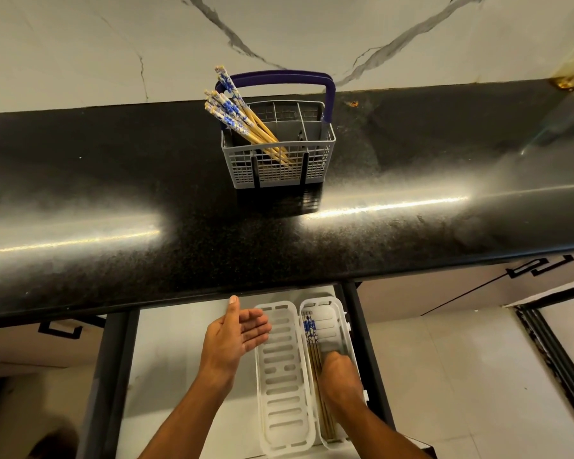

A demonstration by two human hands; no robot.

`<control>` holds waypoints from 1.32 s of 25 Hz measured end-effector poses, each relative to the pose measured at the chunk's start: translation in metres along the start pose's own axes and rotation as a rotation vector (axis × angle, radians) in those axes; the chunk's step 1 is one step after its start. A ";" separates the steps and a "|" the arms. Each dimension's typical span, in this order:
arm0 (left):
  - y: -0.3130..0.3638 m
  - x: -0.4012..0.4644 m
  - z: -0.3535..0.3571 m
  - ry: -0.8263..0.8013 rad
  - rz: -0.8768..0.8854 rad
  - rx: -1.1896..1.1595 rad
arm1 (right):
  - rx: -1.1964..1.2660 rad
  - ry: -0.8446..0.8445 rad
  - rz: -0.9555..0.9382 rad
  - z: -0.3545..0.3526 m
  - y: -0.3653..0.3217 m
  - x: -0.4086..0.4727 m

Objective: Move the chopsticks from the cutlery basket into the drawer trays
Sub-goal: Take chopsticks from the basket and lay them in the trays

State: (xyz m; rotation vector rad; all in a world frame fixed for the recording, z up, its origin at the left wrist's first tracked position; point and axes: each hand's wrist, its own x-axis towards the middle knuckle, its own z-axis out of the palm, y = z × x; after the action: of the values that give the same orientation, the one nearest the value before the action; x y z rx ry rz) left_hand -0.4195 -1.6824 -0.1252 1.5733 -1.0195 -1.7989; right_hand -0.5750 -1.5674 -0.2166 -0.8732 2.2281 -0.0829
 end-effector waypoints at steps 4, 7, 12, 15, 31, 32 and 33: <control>0.014 -0.006 0.000 -0.066 0.056 -0.038 | 0.063 0.046 -0.046 -0.014 -0.009 -0.008; 0.032 -0.007 0.002 -0.092 0.111 -0.091 | 0.161 0.123 -0.110 -0.046 -0.026 -0.017; 0.077 0.000 0.002 -0.092 0.262 -0.132 | 0.351 0.348 -0.400 -0.121 -0.085 -0.033; 0.122 0.009 0.005 -0.083 0.332 -0.134 | 0.354 0.495 -0.608 -0.165 -0.131 -0.027; 0.262 0.050 -0.018 0.090 0.541 -0.186 | -0.003 0.454 -0.821 -0.292 -0.326 0.051; 0.263 0.052 -0.022 0.096 0.545 -0.193 | -0.016 0.454 -0.826 -0.292 -0.327 0.052; 0.265 0.053 -0.025 0.097 0.550 -0.197 | -0.018 0.458 -0.824 -0.292 -0.328 0.052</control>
State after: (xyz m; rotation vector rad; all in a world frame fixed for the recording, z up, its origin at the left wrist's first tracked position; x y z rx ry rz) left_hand -0.4265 -1.8805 0.0595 1.1099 -1.0638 -1.3804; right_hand -0.6071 -1.9065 0.0649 -1.8786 2.0997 -0.7043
